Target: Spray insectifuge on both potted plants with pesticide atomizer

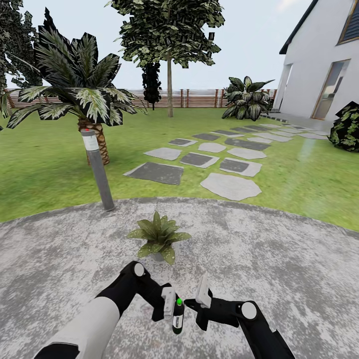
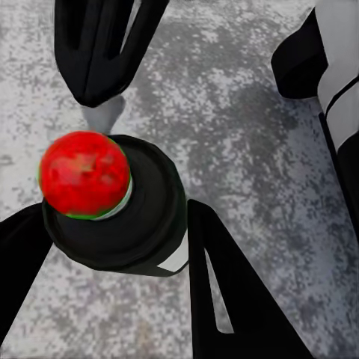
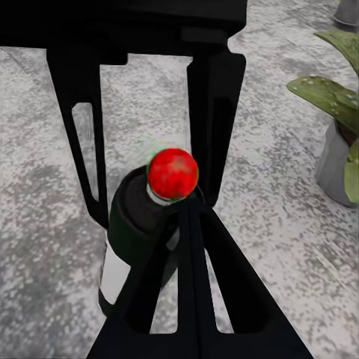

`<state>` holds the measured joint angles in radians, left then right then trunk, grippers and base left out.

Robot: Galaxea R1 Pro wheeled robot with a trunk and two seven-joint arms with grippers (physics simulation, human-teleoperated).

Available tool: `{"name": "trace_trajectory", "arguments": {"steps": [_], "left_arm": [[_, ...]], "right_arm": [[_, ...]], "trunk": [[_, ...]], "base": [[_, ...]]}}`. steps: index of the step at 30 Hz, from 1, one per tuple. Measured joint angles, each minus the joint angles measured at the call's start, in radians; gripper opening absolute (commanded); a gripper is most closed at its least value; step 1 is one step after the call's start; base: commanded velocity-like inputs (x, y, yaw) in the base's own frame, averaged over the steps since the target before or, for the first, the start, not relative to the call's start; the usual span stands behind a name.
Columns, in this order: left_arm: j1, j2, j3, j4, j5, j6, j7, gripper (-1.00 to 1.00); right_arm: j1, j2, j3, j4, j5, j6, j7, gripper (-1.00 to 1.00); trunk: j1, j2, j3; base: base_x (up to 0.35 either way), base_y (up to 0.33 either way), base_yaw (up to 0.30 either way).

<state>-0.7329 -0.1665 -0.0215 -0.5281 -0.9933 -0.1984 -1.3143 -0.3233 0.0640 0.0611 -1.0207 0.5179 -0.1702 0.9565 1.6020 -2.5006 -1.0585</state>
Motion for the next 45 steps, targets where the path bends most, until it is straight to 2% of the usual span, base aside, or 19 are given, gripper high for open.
{"name": "trace_trajectory", "arguments": {"steps": [5,10,15,17,22,25,26,29,31,33,36,37,38,39,40,41,42,43,45], "left_arm": [[0.0,-0.005,0.001,0.0,0.023,-0.001,0.001,-1.0],[0.0,-0.004,0.001,0.0,0.028,0.0,0.003,-1.0],[0.0,0.016,-0.004,0.001,0.018,-0.001,0.022,-1.0],[0.009,0.059,-0.006,0.001,0.013,-0.002,0.023,-1.0],[0.066,0.202,-0.006,0.0,0.009,-0.003,0.023,-1.0],[0.087,0.264,-0.006,0.0,0.009,-0.002,0.023,-1.0],[0.09,0.285,-0.006,0.0,0.01,-0.001,0.023,-1.0],[0.106,0.328,-0.004,0.001,0.012,0.002,0.024,-1.0],[0.122,0.339,0.003,0.001,0.015,0.007,0.041,-1.0],[0.128,0.343,0.008,0.007,0.025,0.012,0.12,-1.0],[0.134,0.335,0.047,0.11,0.057,0.014,0.343,-1.0],[0.134,0.331,0.078,0.176,0.088,0.007,0.465,-1.0],[0.135,0.33,0.104,0.222,0.122,0.004,0.546,-1.0],[0.136,0.328,0.144,0.282,0.179,-0.001,0.649,-1.0],[0.136,0.328,0.169,0.317,0.225,-0.003,0.709,-1.0],[0.137,0.328,0.194,0.358,0.293,-0.005,0.782,-1.0],[0.138,0.328,0.205,0.379,0.342,-0.007,0.825,-1.0],[0.144,0.328,0.214,0.398,0.41,-0.008,0.883,-1.0],[0.167,0.328,0.219,0.41,0.503,-0.015,0.959,-1.0]], "right_arm": [[0.0,0.0,0.0,0.0,-0.001,-0.001,0.0,-1.0],[0.0,0.0,0.0,0.0,-0.001,-0.002,0.0,-1.0],[0.0,0.0,0.0,0.001,0.0,-0.002,0.0,-1.0],[0.0,-0.001,0.0,0.003,0.003,-0.002,0.0,-1.0],[0.0,-0.005,-0.004,0.007,0.007,-0.003,-0.004,-1.0],[0.0,-0.017,-0.007,0.012,0.009,-0.003,-0.005,-1.0],[0.0,-0.035,-0.008,0.018,0.009,-0.003,-0.006,1.0],[0.0,-0.097,-0.01,0.037,0.009,-0.005,-0.004,1.0],[0.0,-0.129,-0.013,0.052,0.009,-0.006,-0.007,1.0],[0.0,-0.156,-0.038,0.071,0.01,-0.006,-0.05,1.0],[0.0,-0.174,-0.086,0.184,0.009,-0.007,-0.212,1.0],[0.0,-0.176,-0.101,0.261,0.008,-0.009,-0.312,1.0],[0.0,-0.177,-0.111,0.319,0.006,-0.01,-0.392,1.0],[0.001,-0.177,-0.127,0.402,0.004,-0.013,-0.518,1.0],[0.001,-0.176,-0.139,0.459,0.001,-0.017,-0.609,1.0],[0.002,-0.173,-0.159,0.537,-0.001,-0.029,-0.732,1.0],[0.002,-0.17,-0.175,0.587,-0.005,-0.045,-0.805,1.0],[0.002,-0.168,-0.202,0.651,-0.022,-0.083,-0.887,1.0],[0.002,-0.167,-0.236,0.721,-0.071,-0.162,-0.943,1.0]], "trunk": [[0.0,0.0,0.0],[0.0,0.0,0.0],[0.0,0.0,0.0],[0.0,0.0,0.0],[0.0,0.0,0.0],[0.0,0.0,0.0],[0.0,0.0,0.0],[0.0,0.0,0.0],[0.0,0.0,0.0],[0.0,0.0,0.0],[0.0,0.0,0.0],[0.0,0.0,0.0],[0.0,0.0,0.0],[0.0,0.0,0.0],[0.0,0.0,0.0],[0.0,0.0,0.0],[0.0,0.0,0.0],[0.0,0.0,0.0],[0.0,0.0,0.0]], "base": [[0.0,0.0,0.0],[0.0,0.0,0.0],[0.0,0.0,0.0],[0.0,0.0,0.0],[0.0,0.0,0.0],[0.0,0.0,0.0],[0.0,0.0,0.0],[0.0,0.0,0.0],[0.0,0.0,0.0],[0.0,0.0,0.0],[0.0,0.0,0.0],[0.0,0.0,0.0],[0.0,0.0,0.0],[0.0,0.0,0.0],[0.0,0.0,0.0],[0.0,0.0,0.0],[0.0,0.0,0.0],[0.0,0.0,0.0],[0.0,0.0,0.0]]}}
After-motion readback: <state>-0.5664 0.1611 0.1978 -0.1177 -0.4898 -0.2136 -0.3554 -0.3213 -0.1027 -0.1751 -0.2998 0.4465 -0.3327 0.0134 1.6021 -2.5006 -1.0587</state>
